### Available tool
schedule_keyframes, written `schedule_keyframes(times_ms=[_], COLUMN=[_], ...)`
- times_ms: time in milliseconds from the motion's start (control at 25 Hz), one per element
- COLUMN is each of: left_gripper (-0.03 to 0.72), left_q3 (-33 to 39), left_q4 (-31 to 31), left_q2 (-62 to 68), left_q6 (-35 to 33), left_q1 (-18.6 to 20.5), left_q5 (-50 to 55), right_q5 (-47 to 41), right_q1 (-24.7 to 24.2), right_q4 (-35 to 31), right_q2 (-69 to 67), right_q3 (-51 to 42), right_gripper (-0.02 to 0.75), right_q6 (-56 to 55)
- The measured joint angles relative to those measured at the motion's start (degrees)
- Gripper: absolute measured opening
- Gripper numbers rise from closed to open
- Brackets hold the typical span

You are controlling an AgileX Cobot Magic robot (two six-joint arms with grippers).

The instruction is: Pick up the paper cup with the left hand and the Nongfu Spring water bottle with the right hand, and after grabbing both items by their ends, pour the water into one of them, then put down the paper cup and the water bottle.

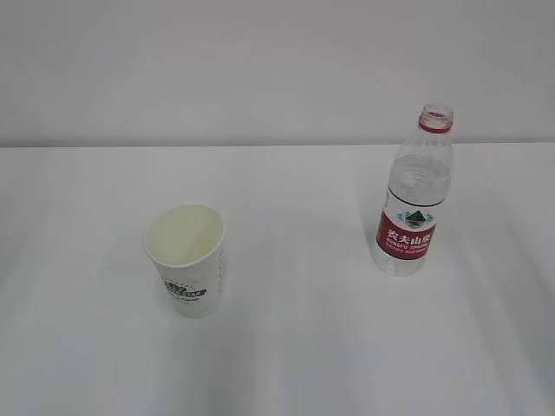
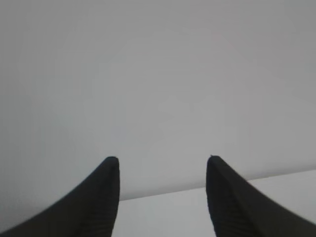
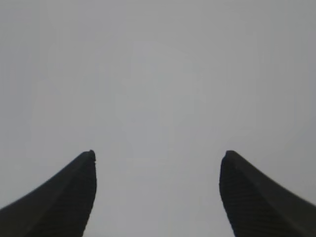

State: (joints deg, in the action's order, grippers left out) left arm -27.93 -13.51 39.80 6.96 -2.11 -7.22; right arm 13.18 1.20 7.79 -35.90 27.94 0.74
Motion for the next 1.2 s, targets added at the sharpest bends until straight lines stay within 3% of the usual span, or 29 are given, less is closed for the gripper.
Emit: schedule_keyframes(times_ms=[720, 1200], left_gripper=[0.412, 0.412], left_q3=[0.0, 1.6], left_q4=[-4.4, -4.7], left_q2=[15.0, 23.1], left_q6=[0.0, 0.2], left_q1=[-0.4, -11.2], left_q5=[-8.4, -10.1], right_q5=[4.9, 4.5], right_q1=[0.0, 0.0], right_q4=[5.2, 5.3], right_q2=[-11.2, -16.3], right_q3=[0.0, -0.7], right_gripper=[0.587, 0.588], right_q6=[-0.1, -2.2])
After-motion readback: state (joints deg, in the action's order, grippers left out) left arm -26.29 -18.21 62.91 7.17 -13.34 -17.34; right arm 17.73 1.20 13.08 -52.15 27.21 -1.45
